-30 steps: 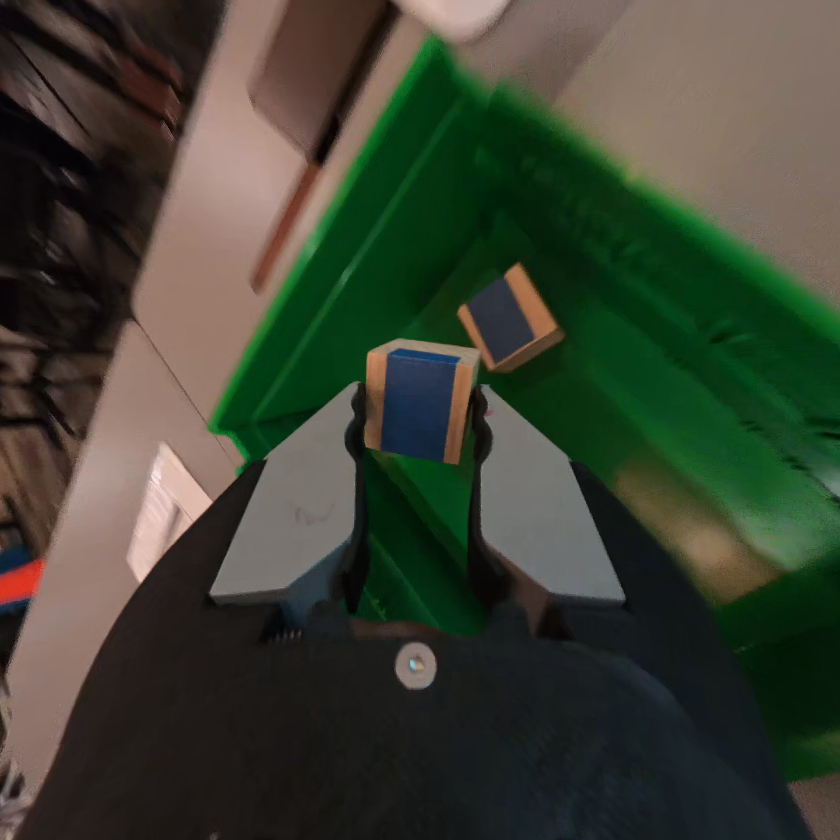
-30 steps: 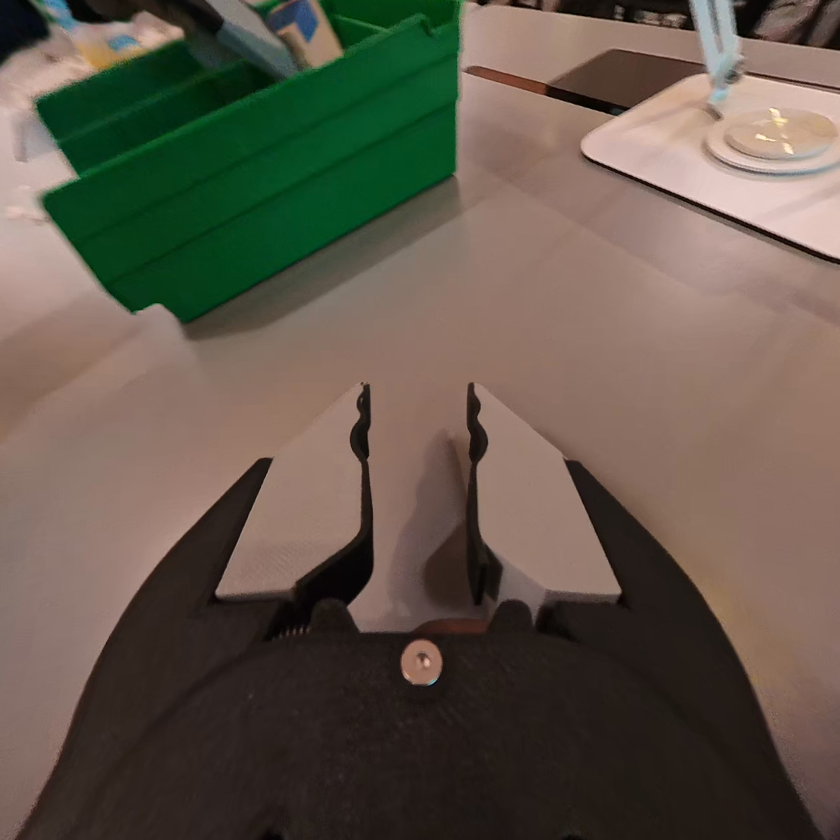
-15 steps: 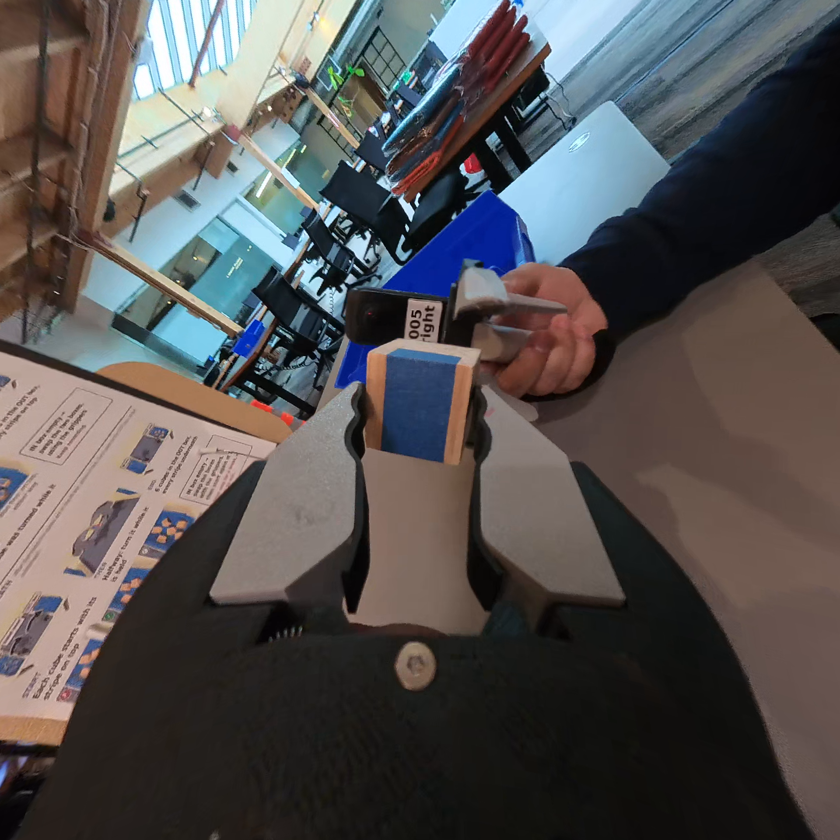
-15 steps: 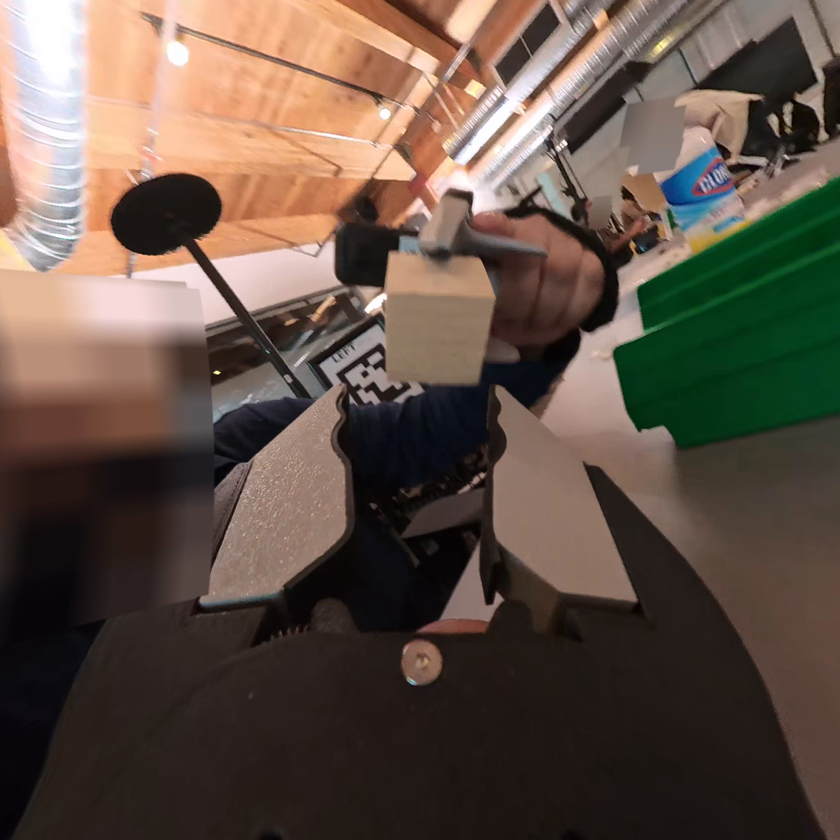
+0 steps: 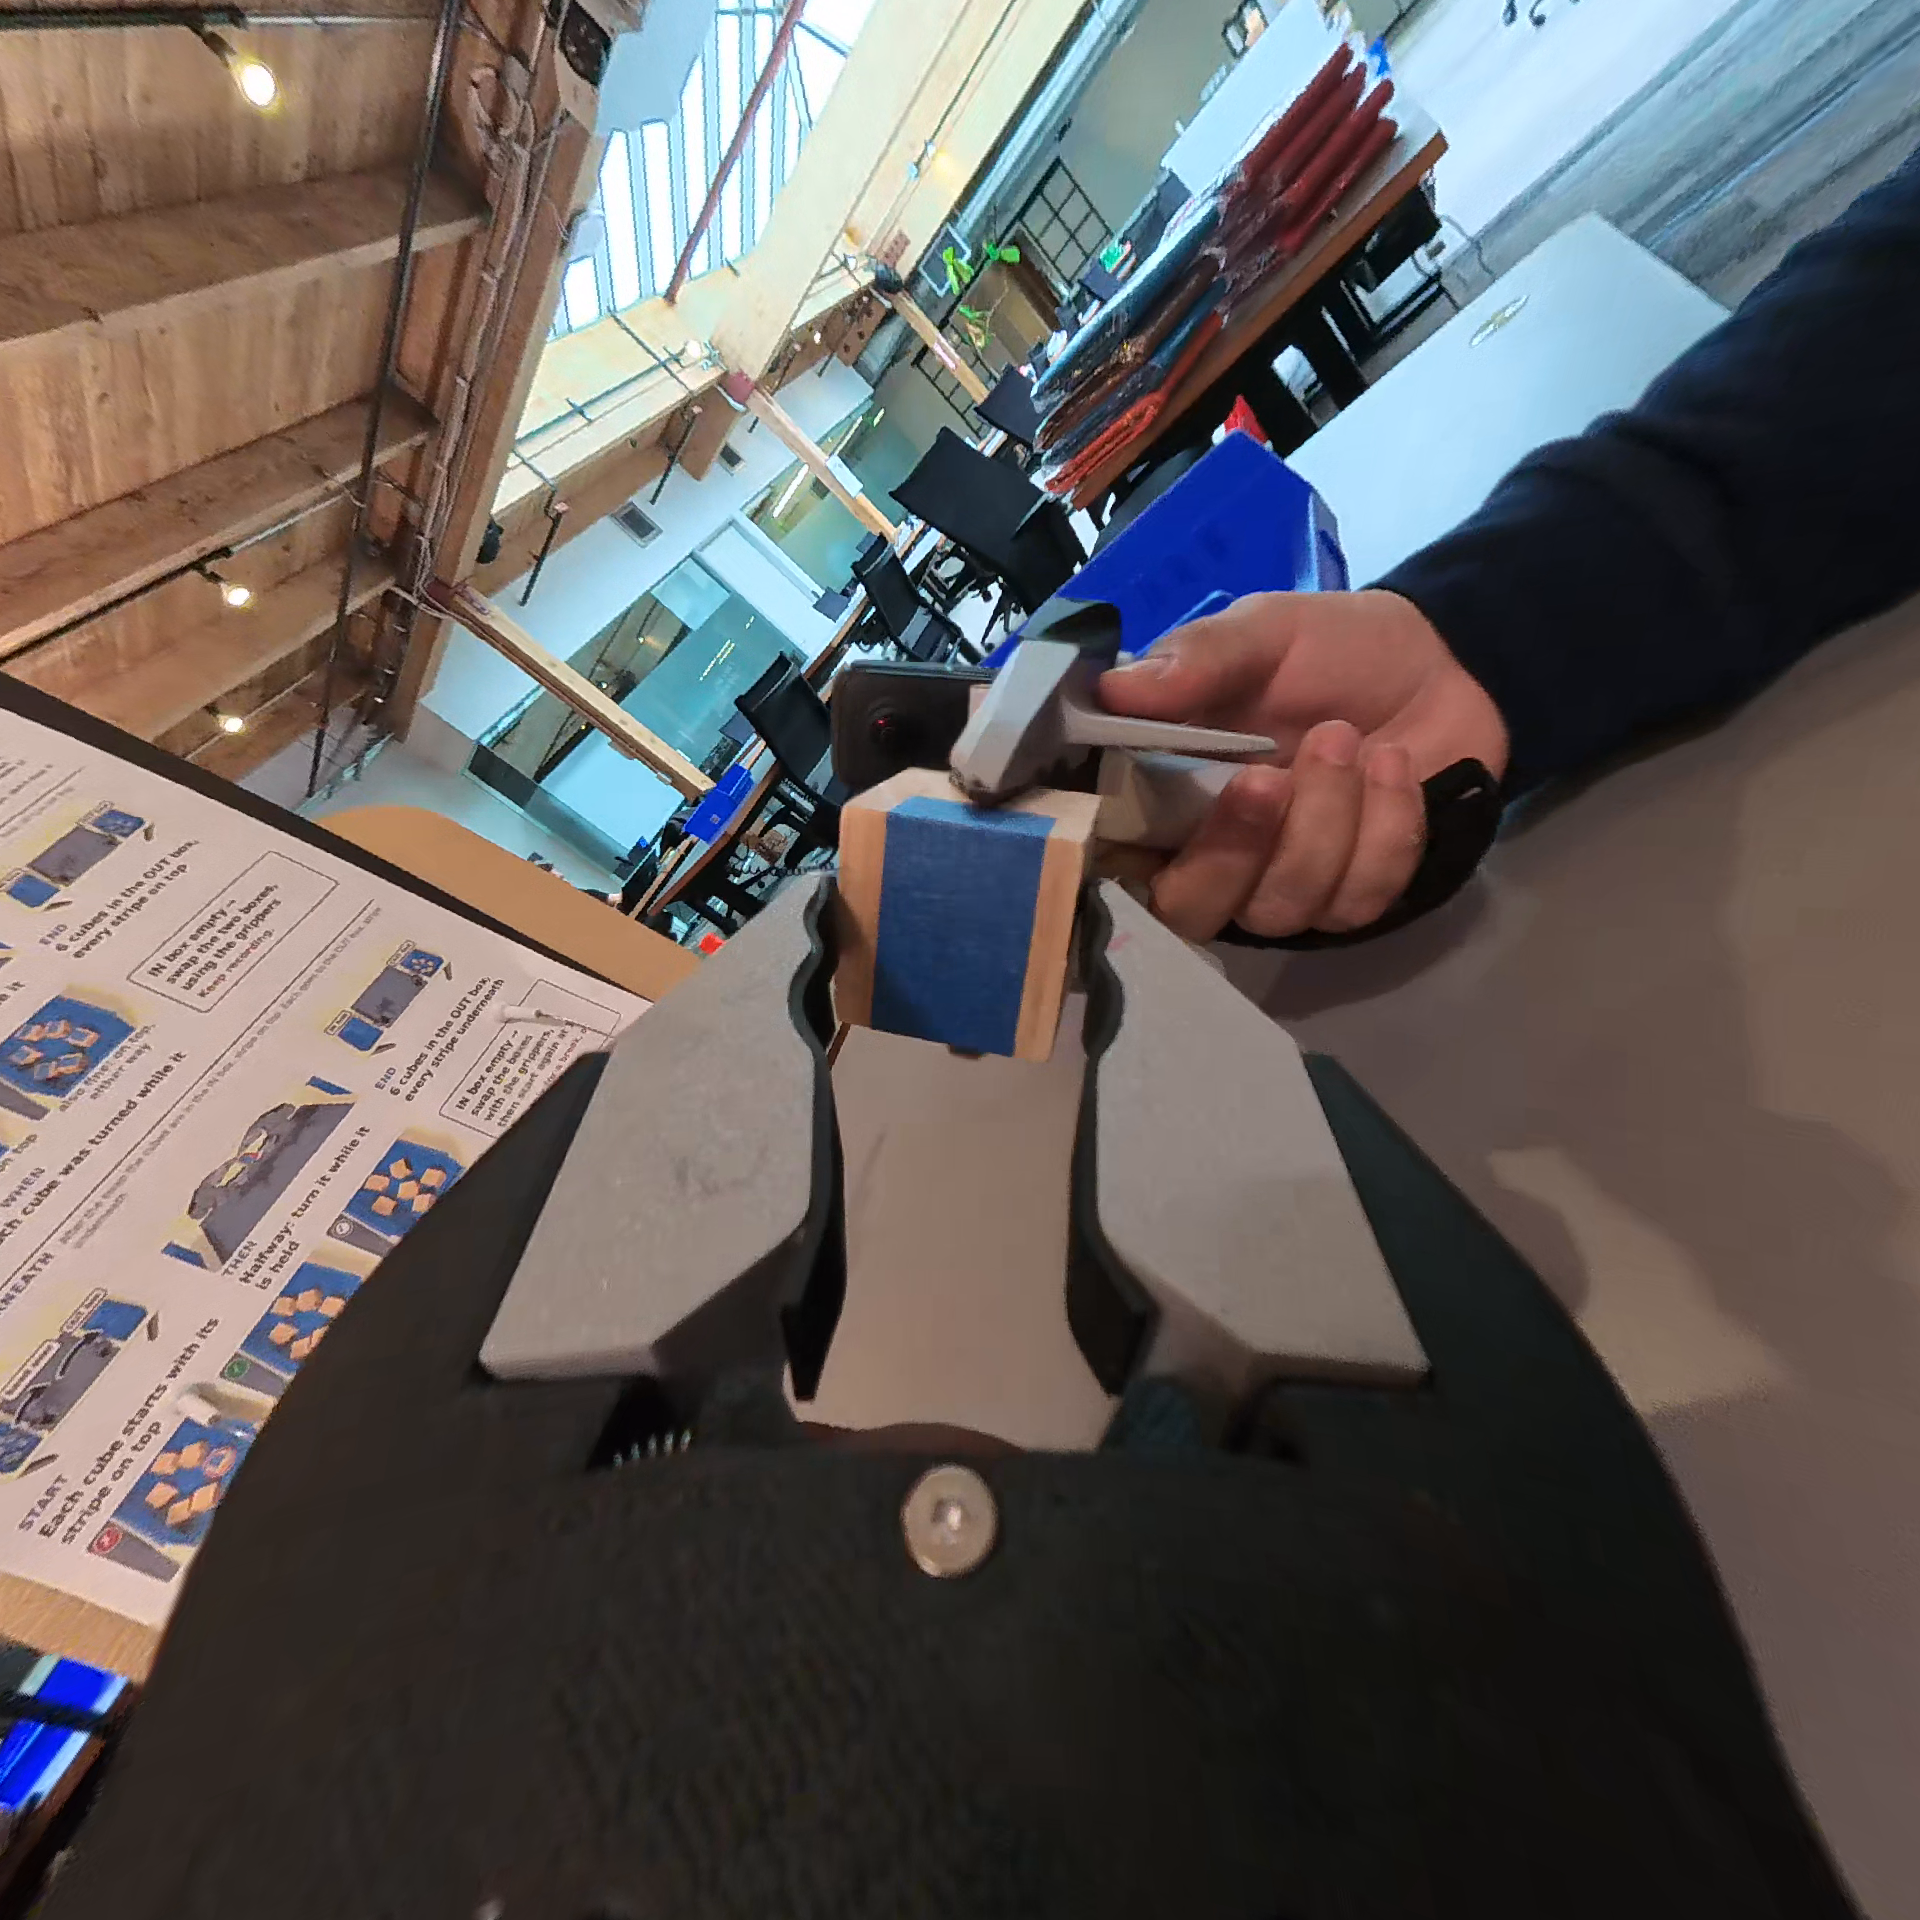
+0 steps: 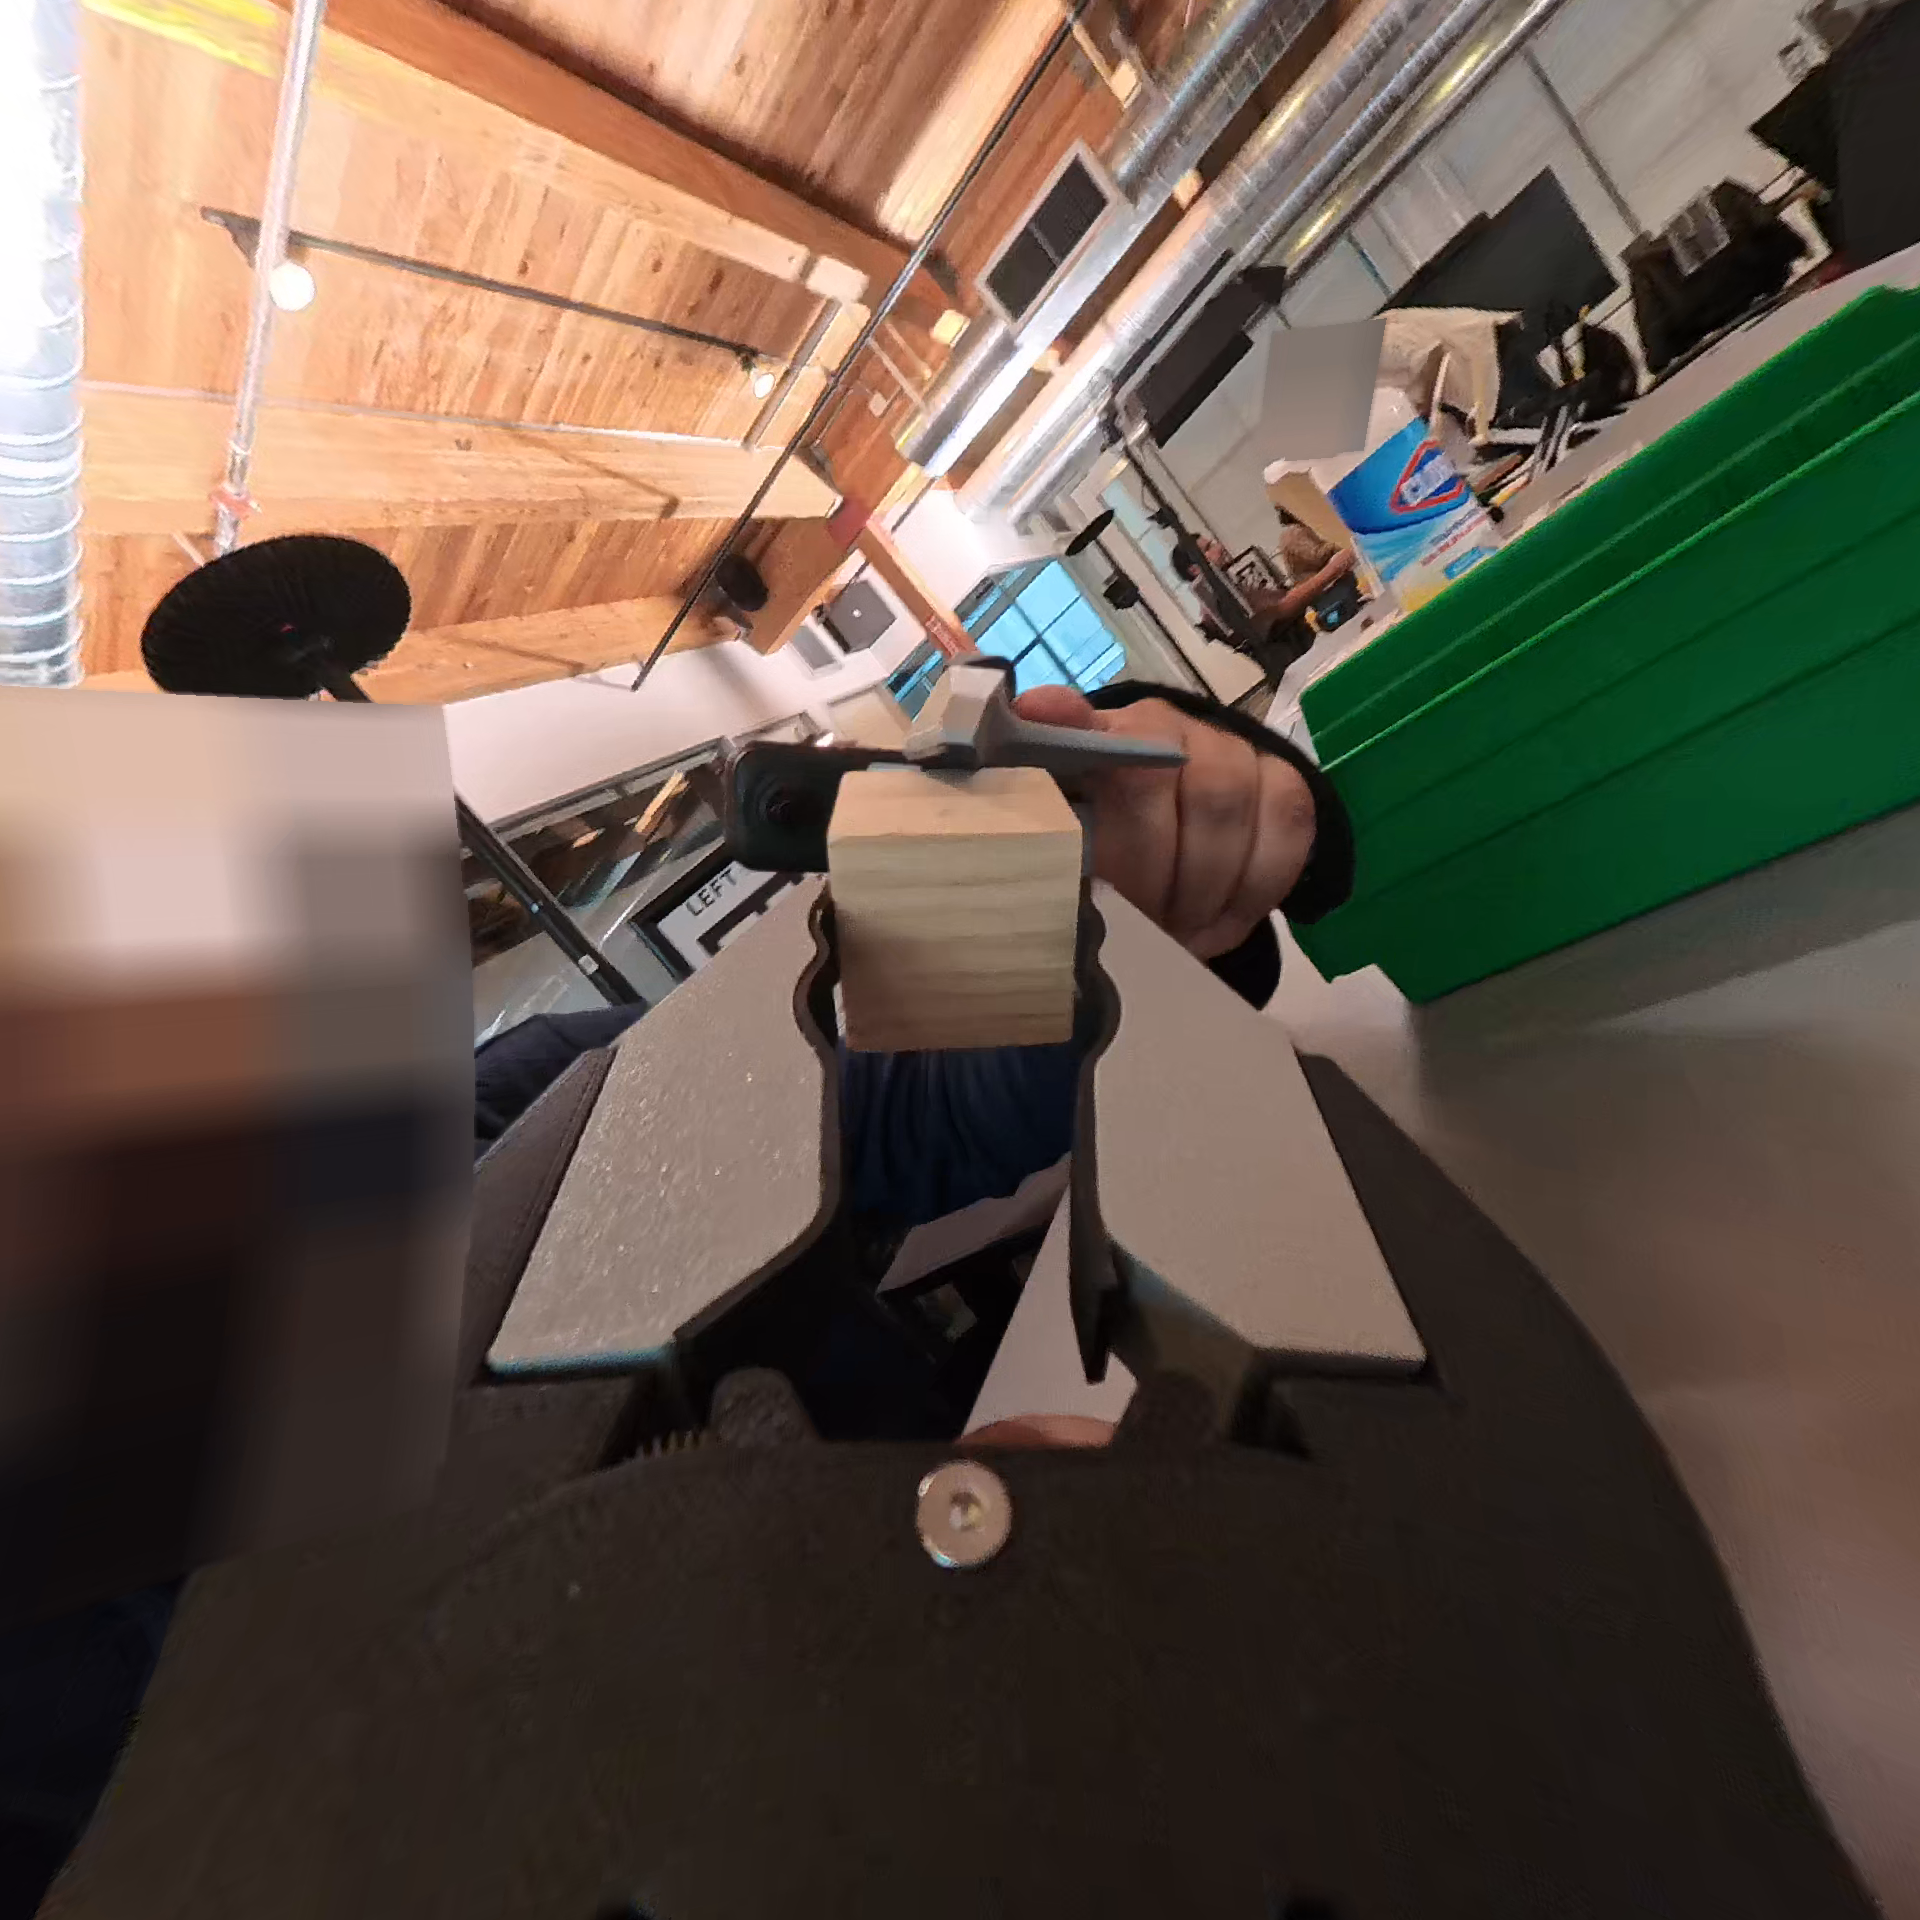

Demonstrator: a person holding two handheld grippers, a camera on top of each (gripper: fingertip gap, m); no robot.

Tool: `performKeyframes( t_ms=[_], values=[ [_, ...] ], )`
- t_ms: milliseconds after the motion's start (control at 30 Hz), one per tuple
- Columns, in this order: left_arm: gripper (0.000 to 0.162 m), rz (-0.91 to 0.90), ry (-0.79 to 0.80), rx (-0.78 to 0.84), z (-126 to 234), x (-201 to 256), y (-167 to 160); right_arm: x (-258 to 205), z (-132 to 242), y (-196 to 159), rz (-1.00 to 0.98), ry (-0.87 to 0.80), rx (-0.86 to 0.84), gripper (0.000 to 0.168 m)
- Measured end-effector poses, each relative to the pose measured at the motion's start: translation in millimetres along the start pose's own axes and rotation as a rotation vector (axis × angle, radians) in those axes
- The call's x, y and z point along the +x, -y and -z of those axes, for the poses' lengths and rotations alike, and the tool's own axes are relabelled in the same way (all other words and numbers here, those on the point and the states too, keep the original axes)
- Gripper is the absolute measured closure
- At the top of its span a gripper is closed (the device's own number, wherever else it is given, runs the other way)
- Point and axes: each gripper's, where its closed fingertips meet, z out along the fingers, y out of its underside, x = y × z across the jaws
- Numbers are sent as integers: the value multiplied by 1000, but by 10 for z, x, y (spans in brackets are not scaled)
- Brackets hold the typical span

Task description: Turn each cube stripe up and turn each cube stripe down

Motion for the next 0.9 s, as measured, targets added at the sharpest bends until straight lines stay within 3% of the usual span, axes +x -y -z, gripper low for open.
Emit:
performKeyframes(
  t_ms=[400, 567, 667, 800, 900],
  values=[
    [114, 96, 104, -75, -33, -4, -218, 198, 57, 36, 154, -218, -15, 126],
    [83, 249, 141, -45, -39, -45, -185, 234, 341, 377, 416, -530, 70, 127],
    [95, 269, 176, -106, -37, -51, -356, -132, 524, 672, 597, -671, 185, 126],
    [102, 298, 146, -257, -132, 121, -693, -496, 1085, 950, 697, -1023, 164, 127],
    [103, 269, 113, -370, -203, 262, -900, -473, 1810, 942, 558, -1259, 1, 126]
  ],
)
